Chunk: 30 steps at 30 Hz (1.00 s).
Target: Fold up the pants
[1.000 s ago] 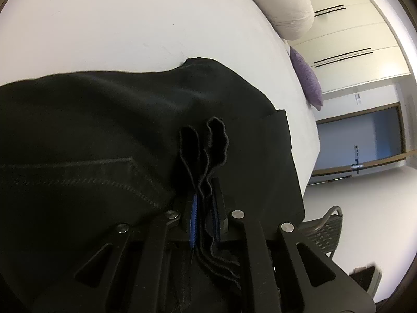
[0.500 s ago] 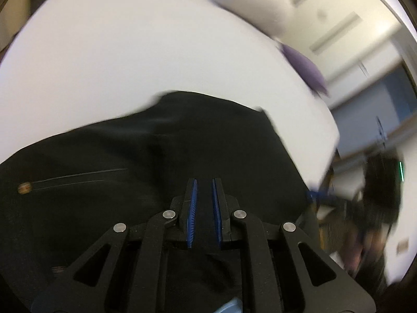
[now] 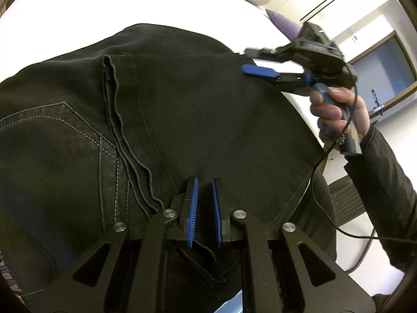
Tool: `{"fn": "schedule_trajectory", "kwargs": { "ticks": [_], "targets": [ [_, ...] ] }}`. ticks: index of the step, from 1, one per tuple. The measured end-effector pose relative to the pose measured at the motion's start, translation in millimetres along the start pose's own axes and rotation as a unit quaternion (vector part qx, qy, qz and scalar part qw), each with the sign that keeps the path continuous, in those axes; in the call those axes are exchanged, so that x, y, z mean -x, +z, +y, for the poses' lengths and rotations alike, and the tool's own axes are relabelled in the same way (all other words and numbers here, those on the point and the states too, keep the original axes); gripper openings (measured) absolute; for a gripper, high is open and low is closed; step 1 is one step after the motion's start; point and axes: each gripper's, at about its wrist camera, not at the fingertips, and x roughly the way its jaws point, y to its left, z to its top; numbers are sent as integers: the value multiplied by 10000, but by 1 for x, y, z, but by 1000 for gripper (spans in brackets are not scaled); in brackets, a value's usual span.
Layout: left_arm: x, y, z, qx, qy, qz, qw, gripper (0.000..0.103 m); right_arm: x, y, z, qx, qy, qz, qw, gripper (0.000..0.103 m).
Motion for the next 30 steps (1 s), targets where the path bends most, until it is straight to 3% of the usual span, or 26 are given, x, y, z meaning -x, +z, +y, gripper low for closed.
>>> {"fn": "schedule_trajectory", "kwargs": {
  "ticks": [3,6,11,16,26,28,30],
  "targets": [
    [2,-2,3,36,-65,-13,10000,11,9,-6,-10,-62,199,12,9998,31],
    [3,-2,11,111,-176,-38,9998,11,19,-22,-14,160,81,168,9997,31],
    [13,-4,21,137,-231,-85,9996,11,42,-79,-17,295,164,312,9989,35],
    [13,-7,24,130,-246,-136,9995,11,57,-120,-21,177,231,136,9995,35],
    [20,-17,31,156,-427,-370,9983,11,56,-128,-13,420,-250,-3,9988,34],
    [22,-19,32,153,-443,-411,9981,11,67,-130,-2,364,-197,-183,9990,59],
    [25,-21,33,155,-455,-473,9977,11,69,-137,2,362,66,-412,9985,72]
  ]
}}
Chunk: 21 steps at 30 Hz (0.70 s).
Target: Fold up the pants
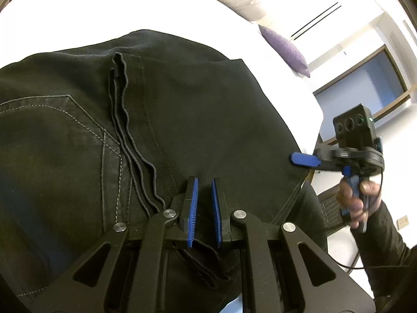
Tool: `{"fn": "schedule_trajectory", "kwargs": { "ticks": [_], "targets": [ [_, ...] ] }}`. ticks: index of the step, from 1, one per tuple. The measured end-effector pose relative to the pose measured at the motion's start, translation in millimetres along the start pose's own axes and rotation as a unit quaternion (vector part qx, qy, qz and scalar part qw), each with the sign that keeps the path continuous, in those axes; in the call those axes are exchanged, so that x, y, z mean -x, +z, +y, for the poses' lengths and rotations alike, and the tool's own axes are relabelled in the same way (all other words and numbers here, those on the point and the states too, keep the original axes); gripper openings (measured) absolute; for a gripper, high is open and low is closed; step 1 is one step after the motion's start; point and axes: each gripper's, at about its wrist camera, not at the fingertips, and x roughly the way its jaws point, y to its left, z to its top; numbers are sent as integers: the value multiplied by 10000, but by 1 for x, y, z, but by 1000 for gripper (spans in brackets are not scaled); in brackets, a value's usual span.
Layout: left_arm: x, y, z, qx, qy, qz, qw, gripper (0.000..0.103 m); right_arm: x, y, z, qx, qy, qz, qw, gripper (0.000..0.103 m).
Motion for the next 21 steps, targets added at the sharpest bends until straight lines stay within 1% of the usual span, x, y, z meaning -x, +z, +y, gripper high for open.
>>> {"fn": "schedule_trajectory", "kwargs": {
  "ticks": [1,2,4,5,7,8,10,11,12,13,14,15,16,17,18,19,20,21],
  "targets": [
    [2,-1,0,-15,0,-29,10000,11,-9,-7,0,15,-74,18,10000,74],
    [5,-3,-1,-46,16,-71,10000,11,-15,-11,0,138,-239,-2,9996,74],
    [16,-6,-3,-53,110,-173,9998,11,-18,-20,6,608,-456,-202,9969,74],
    [26,-8,-5,-41,142,-260,9996,11,-17,-20,11,667,-542,-221,9961,74],
    [53,-15,-6,-11,99,-579,9983,11,-9,-17,16,415,-571,-284,9971,73],
    [75,-22,-4,40,52,-832,9965,11,-6,-14,18,292,-529,-334,9976,73],
    [107,-35,5,259,49,-1157,9929,11,3,-10,30,268,-165,-575,9979,73],
    [132,-48,15,525,8,-1448,9881,13,4,-9,36,301,-10,-638,9975,73],
    [150,-59,24,774,-30,-1668,9829,21,2,-8,42,331,133,-642,9973,73],
    [164,-70,32,1025,-54,-1874,9769,44,-5,-6,51,384,311,-591,9970,73],
    [187,-89,46,1454,-60,-2244,9636,66,-11,-4,57,421,405,-552,9968,73],
    [200,-102,54,1718,-44,-2524,9522,100,-17,-2,63,446,495,-503,9965,73],
    [214,-119,63,2006,-19,-2880,9364,103,-27,0,69,450,638,-428,9960,73],
    [228,-137,73,2320,-31,-3196,9187,103,-34,1,72,431,744,-385,9955,73],
    [235,-148,82,2561,-84,-3263,9099,103,-42,3,75,403,851,-337,9950,73],
    [241,-159,91,2828,-150,-3252,9023,103,-49,5,79,378,945,-285,9944,73],
    [245,-173,101,3122,-262,-3312,8900,103,-57,8,83,362,1023,-236,9938,73],
    [247,-180,107,3269,-324,-3346,8833,103,-62,10,85,358,1061,-208,9935,73]
  ]
}}
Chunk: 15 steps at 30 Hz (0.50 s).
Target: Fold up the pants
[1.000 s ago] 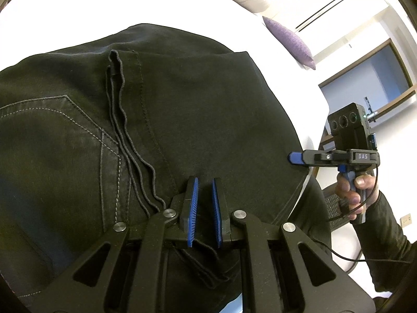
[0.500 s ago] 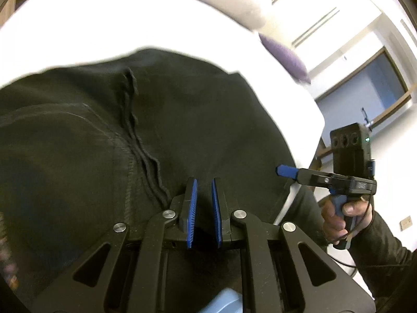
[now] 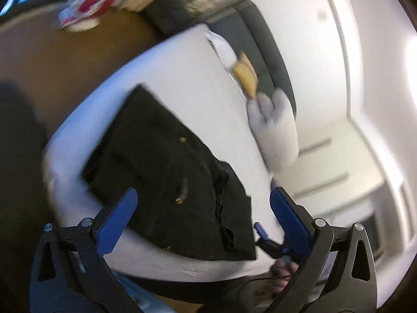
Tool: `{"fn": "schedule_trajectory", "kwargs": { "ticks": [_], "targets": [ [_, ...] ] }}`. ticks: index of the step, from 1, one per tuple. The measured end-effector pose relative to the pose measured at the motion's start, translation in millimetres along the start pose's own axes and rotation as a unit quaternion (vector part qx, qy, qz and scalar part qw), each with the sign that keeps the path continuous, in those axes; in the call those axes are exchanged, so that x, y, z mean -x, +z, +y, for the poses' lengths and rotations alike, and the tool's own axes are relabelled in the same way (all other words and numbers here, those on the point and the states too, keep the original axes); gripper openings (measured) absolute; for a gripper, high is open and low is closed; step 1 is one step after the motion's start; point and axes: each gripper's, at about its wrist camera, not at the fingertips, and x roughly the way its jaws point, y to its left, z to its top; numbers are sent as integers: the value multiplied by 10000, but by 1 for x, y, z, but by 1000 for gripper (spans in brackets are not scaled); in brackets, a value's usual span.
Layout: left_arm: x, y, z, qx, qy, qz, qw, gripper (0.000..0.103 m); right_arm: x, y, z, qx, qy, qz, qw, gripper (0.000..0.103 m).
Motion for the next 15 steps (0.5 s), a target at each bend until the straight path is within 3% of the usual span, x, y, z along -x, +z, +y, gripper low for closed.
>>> {"fn": "schedule_trajectory", "kwargs": {
  "ticks": [5,10,15],
  "targets": [
    [6,0,42,876,-137,122,9960,102,-27,9,19,66,216,116,9997,73],
    [-8,-2,64,1154,-229,326,9925,99,-37,8,27,140,264,204,9993,73],
    [-15,0,99,1727,-362,202,9841,92,-35,6,22,20,296,165,9994,73]
  ]
}}
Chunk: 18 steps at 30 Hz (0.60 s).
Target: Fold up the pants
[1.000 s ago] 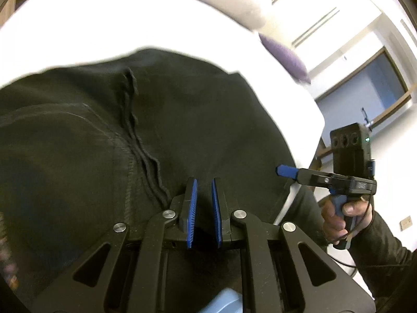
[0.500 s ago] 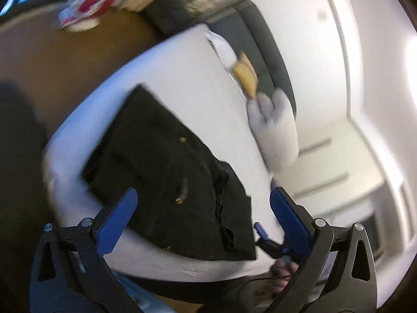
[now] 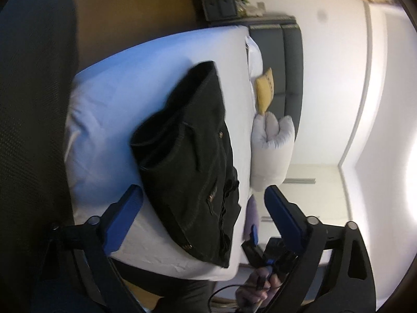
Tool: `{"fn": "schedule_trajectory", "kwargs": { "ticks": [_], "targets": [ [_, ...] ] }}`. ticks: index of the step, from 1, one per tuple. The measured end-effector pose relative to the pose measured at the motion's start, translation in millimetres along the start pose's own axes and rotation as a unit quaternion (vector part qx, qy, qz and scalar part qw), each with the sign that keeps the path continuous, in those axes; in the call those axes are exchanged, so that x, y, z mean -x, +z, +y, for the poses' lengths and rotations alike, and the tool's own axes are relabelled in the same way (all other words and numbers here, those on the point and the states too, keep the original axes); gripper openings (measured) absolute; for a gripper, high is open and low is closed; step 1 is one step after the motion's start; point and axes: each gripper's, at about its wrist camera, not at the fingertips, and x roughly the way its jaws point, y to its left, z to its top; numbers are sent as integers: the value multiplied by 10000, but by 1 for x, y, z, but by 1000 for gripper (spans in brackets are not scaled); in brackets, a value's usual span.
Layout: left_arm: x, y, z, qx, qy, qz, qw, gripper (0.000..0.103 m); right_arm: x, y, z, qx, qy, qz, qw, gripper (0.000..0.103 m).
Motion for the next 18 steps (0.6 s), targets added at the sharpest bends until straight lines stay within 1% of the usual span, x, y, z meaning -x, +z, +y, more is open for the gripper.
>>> {"fn": "schedule_trajectory", "kwargs": {
  "ticks": [5,8,9,10,11,13,14,17,18],
  "targets": [
    [-13,6,10,37,-45,33,10000,91,-2,3,-1,-46,74,-3,10000,72],
    [-25,9,14,221,-135,-26,9997,90,-5,5,1,-34,130,8,9999,72],
    [-28,10,16,269,-145,-46,9995,86,-5,5,1,-27,133,11,9999,72],
    [-29,11,17,276,-111,-54,9995,74,-6,7,1,-25,143,11,9999,72],
    [-30,12,15,237,-60,-50,9997,66,-6,8,1,-24,147,12,9999,72],
    [-34,15,15,216,-14,8,9998,31,-8,9,0,-7,102,32,9999,72],
    [-38,16,15,231,39,57,9997,29,-10,10,0,-2,56,65,10000,72],
    [-46,16,8,92,51,72,9999,28,-20,17,0,27,-148,285,9995,72],
    [-49,15,4,5,69,66,10000,25,-24,19,0,40,-208,369,9991,72]
  ]
}}
